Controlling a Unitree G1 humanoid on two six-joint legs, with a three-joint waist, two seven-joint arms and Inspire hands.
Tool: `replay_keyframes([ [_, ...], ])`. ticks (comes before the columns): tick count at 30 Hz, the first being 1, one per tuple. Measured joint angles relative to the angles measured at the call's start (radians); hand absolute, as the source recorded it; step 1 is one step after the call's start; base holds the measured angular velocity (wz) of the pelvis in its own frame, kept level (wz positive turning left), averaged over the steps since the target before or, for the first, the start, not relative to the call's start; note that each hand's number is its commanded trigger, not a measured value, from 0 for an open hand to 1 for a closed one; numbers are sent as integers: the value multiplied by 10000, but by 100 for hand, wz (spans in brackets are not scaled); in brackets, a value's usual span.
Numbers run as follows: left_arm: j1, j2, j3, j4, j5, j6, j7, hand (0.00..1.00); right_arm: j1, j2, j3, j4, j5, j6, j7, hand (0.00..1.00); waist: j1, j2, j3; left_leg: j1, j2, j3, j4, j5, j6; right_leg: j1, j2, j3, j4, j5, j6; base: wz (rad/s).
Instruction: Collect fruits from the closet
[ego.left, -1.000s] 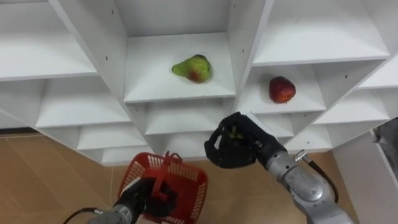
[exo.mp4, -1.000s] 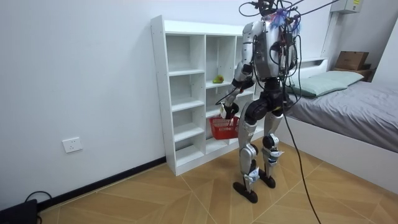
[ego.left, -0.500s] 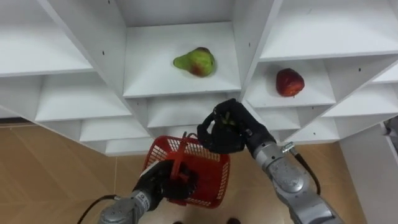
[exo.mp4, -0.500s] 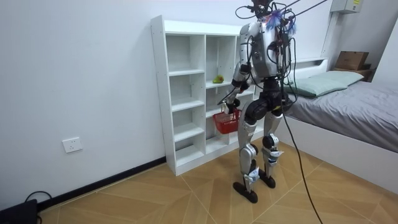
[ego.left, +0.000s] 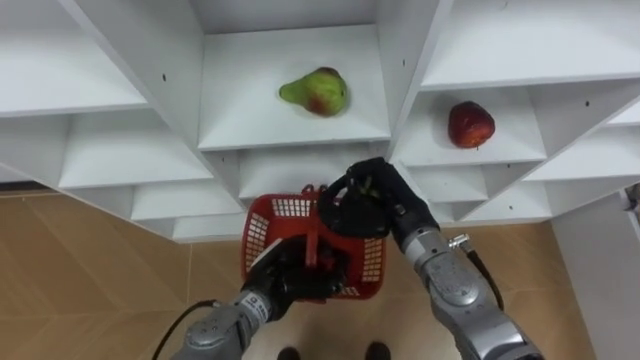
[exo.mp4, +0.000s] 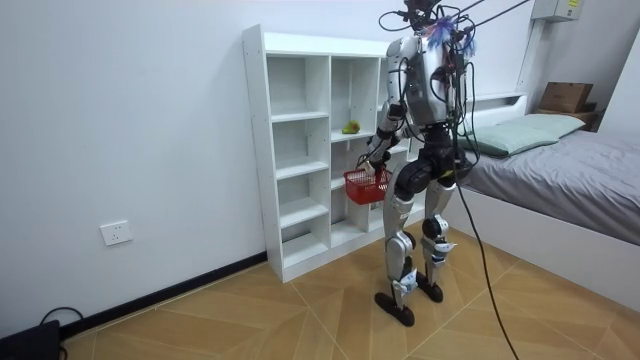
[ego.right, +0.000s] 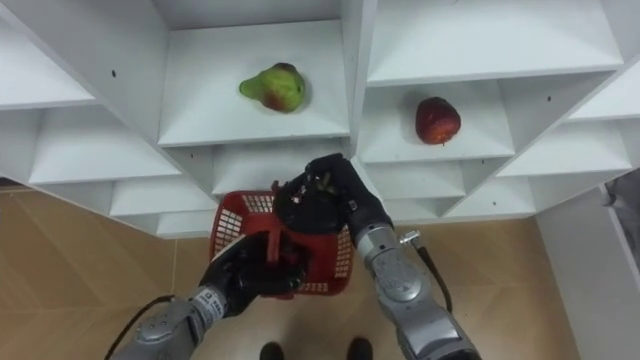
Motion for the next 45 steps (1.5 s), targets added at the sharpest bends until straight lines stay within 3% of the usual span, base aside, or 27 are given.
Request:
replay_keyframes([
  [7,0,-81,-157,-680,-1089,0,2,100,-98,183,-1,176,10,-2,27,100,4,6,-1,35,11,2,16,4,-3,26,14,9,-4,14,-17,0],
  [17,-38,-194,-456,-816,-1497,1,17,100,-103,175,-16,358,480,0,42,100,-29,305,49,15,22,5,67,5,-6,16,16,0,48,25,-30,0],
  [32,-65,-237,-417,-1456,-1897,1,36,100,-508,250,-26,390,388,-212,-433,100,-132,221,39,1,33,231,90,9,-1,-139,30,259,144,23,-25,-4],
  [33,-65,-237,-420,-1463,-1897,1,41,100,-508,250,-26,415,388,-212,-495,61,-149,211,38,4,35,235,90,9,-1,-139,34,262,144,23,-25,0],
  [34,-65,-237,-436,-1469,-1897,1,41,100,-507,250,-25,427,388,-212,-551,39,-176,206,39,4,35,238,90,9,-1,-140,34,264,144,23,-25,0],
  [35,-66,-238,-442,-1475,-1897,1,41,100,-507,254,-17,430,388,-211,-605,0,-212,199,39,3,35,241,92,9,-1,-142,35,264,143,23,-25,0],
  [45,-117,-233,-465,-1519,-1888,8,106,100,-509,259,-24,431,401,-212,-808,0,-283,165,34,-13,49,251,120,9,-1,-147,47,273,121,24,-27,0],
])
